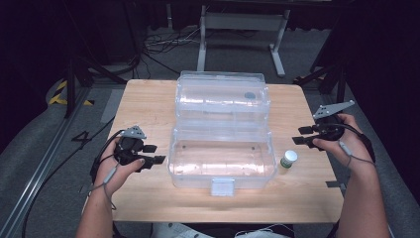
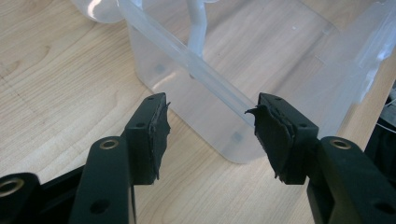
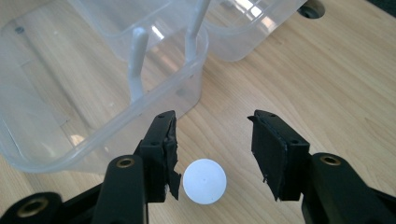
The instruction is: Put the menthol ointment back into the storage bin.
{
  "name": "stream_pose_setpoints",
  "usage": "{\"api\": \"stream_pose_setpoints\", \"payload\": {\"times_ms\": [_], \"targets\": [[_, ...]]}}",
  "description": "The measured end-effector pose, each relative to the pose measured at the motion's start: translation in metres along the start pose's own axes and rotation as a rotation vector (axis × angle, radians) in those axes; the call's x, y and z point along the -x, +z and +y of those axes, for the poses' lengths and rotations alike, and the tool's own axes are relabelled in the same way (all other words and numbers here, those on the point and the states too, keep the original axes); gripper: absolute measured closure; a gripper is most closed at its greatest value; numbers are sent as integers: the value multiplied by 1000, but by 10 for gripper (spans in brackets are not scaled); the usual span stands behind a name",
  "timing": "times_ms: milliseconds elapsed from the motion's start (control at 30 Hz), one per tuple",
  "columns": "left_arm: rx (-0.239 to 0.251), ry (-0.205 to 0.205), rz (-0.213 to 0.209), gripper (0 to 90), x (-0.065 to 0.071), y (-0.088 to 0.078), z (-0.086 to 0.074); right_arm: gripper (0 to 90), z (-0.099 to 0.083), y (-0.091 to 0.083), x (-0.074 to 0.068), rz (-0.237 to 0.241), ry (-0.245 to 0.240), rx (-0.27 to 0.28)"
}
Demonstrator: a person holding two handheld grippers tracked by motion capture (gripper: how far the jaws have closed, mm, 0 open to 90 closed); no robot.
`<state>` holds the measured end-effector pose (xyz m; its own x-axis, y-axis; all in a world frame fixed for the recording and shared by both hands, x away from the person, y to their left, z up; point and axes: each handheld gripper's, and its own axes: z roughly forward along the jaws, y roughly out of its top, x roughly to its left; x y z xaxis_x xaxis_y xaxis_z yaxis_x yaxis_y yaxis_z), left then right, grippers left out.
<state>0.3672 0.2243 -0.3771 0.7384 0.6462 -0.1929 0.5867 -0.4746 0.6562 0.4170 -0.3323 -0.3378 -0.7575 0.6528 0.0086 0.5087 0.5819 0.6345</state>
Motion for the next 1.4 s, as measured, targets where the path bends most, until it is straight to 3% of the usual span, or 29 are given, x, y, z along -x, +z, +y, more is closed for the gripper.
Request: {"api": "stream_pose_setpoints", "payload": {"times_ms": [200,800,1400], "targets": [[-6,-7,4,447,-2,1,-1,496,-5,11,4,16,7,-78],[-16,-23,17,437,-6,2,-4,451,-12,47,3,60,-54,-292],[-34,-36,21,428,-9,3,-6,420,-18,67,5,63,-86,-398]]}}
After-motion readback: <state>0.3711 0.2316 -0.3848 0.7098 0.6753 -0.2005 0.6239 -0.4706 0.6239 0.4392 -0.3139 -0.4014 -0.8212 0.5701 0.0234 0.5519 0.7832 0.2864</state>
